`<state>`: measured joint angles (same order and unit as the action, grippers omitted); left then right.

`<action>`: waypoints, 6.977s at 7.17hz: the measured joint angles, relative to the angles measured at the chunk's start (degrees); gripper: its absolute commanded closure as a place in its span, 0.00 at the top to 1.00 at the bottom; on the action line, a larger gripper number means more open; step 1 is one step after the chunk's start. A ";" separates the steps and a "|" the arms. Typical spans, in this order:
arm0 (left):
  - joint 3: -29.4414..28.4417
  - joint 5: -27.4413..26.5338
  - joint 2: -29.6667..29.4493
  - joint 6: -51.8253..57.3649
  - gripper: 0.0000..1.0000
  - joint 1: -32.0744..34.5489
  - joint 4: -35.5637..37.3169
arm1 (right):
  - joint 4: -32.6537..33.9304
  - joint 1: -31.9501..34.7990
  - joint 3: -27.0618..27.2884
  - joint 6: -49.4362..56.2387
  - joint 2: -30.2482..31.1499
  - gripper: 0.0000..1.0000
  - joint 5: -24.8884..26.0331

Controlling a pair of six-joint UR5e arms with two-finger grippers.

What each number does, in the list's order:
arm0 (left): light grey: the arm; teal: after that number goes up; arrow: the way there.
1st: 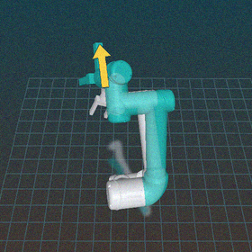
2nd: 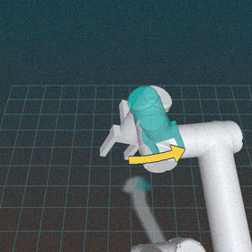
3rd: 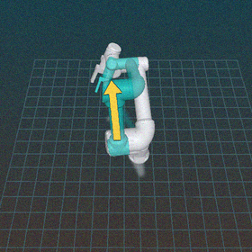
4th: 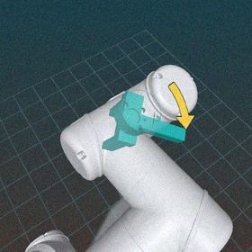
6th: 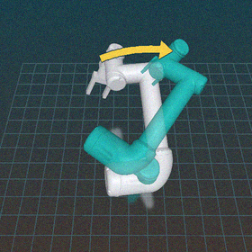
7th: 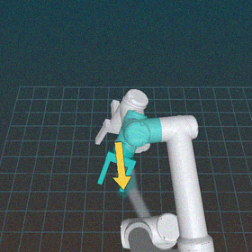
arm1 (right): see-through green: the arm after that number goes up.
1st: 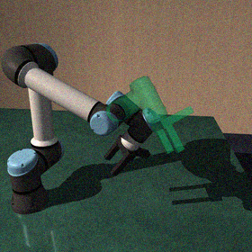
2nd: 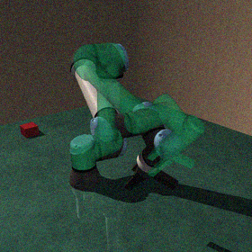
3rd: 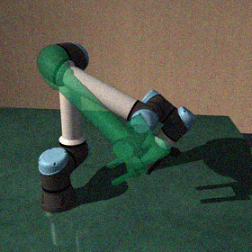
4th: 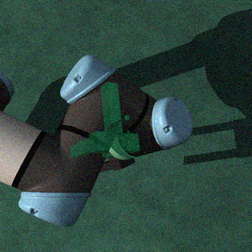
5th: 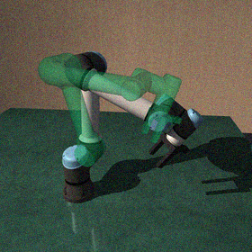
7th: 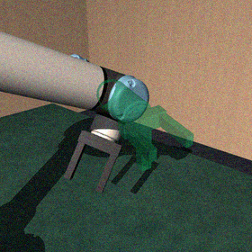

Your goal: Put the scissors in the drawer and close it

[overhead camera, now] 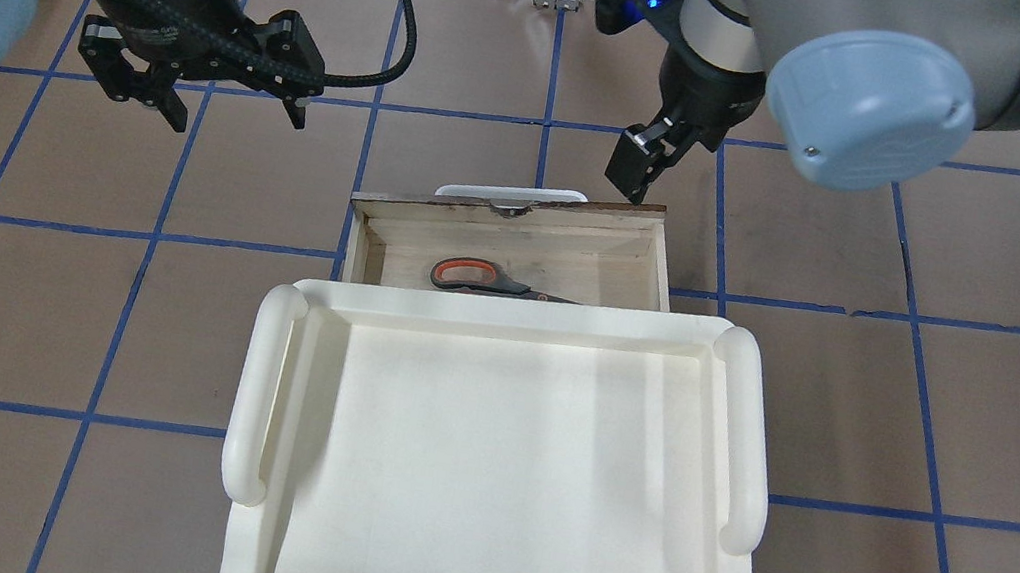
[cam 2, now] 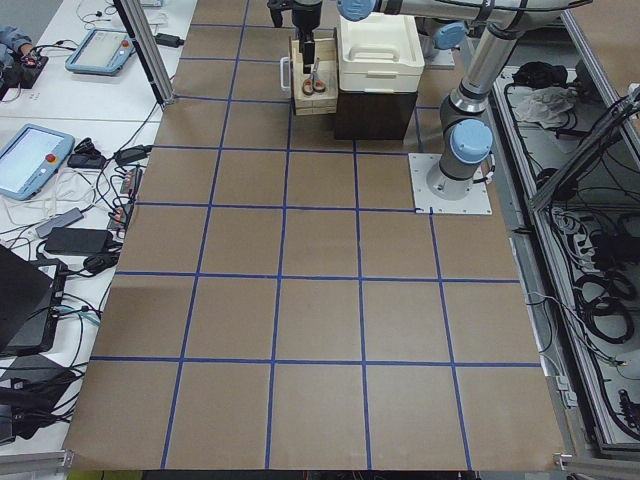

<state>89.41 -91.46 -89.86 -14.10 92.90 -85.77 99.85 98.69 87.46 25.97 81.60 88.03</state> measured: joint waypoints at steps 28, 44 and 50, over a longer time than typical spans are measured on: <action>-6.31 8.69 -27.81 -4.29 1.00 17.59 -6.31 | -2.09 -7.64 0.87 -23.96 5.41 1.00 1.15; -0.59 0.65 -9.90 -2.52 1.00 13.38 7.44 | -2.33 -7.64 0.96 -24.48 5.59 1.00 1.09; -7.19 -0.18 -7.45 -1.81 1.00 7.36 -6.51 | -2.15 -7.64 0.96 -24.39 5.50 1.00 1.09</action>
<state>82.22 -91.64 -97.32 -15.91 100.26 -92.28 97.70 91.06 88.42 1.58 87.10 89.12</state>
